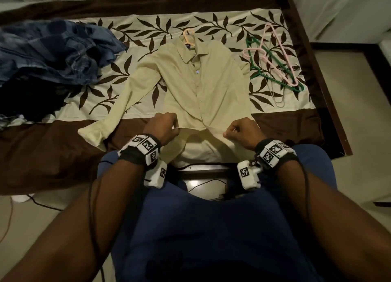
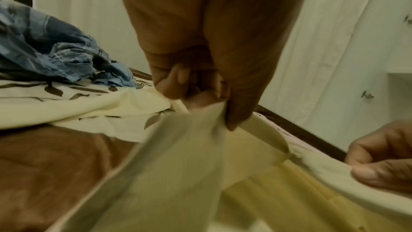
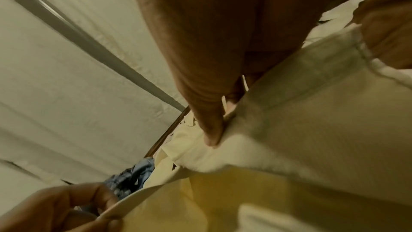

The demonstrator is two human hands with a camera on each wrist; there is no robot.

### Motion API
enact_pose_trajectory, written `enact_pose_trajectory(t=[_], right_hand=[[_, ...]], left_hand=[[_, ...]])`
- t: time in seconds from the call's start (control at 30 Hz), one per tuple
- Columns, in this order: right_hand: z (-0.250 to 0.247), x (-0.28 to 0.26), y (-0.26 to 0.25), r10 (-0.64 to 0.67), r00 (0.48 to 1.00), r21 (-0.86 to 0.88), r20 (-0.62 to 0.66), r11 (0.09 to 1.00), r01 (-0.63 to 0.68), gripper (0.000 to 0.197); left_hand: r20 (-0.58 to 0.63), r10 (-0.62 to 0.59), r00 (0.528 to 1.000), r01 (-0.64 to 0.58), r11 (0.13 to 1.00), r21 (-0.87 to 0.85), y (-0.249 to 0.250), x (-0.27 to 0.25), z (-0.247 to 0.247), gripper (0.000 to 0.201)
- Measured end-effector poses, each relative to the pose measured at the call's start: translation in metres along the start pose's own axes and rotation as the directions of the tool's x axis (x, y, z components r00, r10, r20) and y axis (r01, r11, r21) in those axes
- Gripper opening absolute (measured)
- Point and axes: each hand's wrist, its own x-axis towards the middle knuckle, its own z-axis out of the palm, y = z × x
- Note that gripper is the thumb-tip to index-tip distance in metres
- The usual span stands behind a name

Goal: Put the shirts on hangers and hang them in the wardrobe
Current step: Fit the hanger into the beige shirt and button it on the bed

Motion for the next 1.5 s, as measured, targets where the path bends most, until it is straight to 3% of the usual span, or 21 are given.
enact_pose_trajectory(t=[0.07, 0.17, 0.23, 0.3, 0.47, 0.6, 0.7, 0.97, 1.23, 1.5], right_hand=[[0.006, -0.002, -0.002, 0.08, 0.996, 0.198, -0.027, 0.978, -0.073, 0.011], [0.011, -0.011, -0.014, 0.191, 0.98, 0.561, -0.049, 0.818, -0.131, 0.011], [0.012, -0.015, -0.021, 0.203, 0.979, 0.678, -0.025, 0.723, -0.133, 0.016], [0.012, -0.019, -0.026, 0.169, 0.985, 0.697, 0.013, 0.705, -0.13, 0.016], [0.005, -0.026, -0.029, 0.135, 0.983, 0.75, 0.122, 0.636, -0.18, 0.021], [0.003, -0.027, -0.025, 0.16, 0.981, 0.745, 0.111, 0.64, -0.189, 0.022], [0.001, -0.031, -0.025, 0.189, 0.981, 0.732, 0.045, 0.662, -0.161, 0.017], [0.012, -0.031, -0.035, 0.176, 0.952, 0.588, -0.249, 0.809, 0.004, 0.018], [0.012, -0.027, -0.041, 0.0, 0.986, 0.443, -0.167, 0.894, 0.075, 0.028], [0.015, -0.027, -0.044, 0.018, 0.94, 0.441, -0.342, 0.886, 0.143, 0.025]], left_hand=[[-0.061, -0.062, 0.996, 0.046, 0.973, -0.228, 0.011, -0.008, 0.004, 0.0], [0.008, -0.137, 0.991, 0.111, 0.771, -0.627, 0.037, -0.022, 0.009, 0.005], [0.119, -0.122, 0.985, 0.169, 0.616, -0.769, 0.054, -0.028, 0.012, 0.014], [0.159, -0.082, 0.984, 0.177, 0.565, -0.806, 0.063, -0.029, 0.016, 0.02], [0.084, -0.109, 0.99, 0.136, 0.669, -0.731, 0.068, -0.024, 0.024, 0.015], [-0.053, -0.154, 0.987, 0.088, 0.78, -0.619, 0.066, -0.02, 0.034, 0.01], [-0.104, -0.141, 0.985, 0.056, 0.816, -0.576, 0.073, -0.022, 0.035, 0.008], [-0.055, -0.132, 0.99, 0.056, 0.711, -0.701, 0.092, -0.025, 0.035, 0.012], [-0.028, -0.192, 0.981, 0.109, 0.665, -0.739, 0.086, -0.023, 0.033, 0.01], [0.031, -0.307, 0.951, 0.198, 0.532, -0.823, 0.093, -0.02, 0.027, 0.009]])
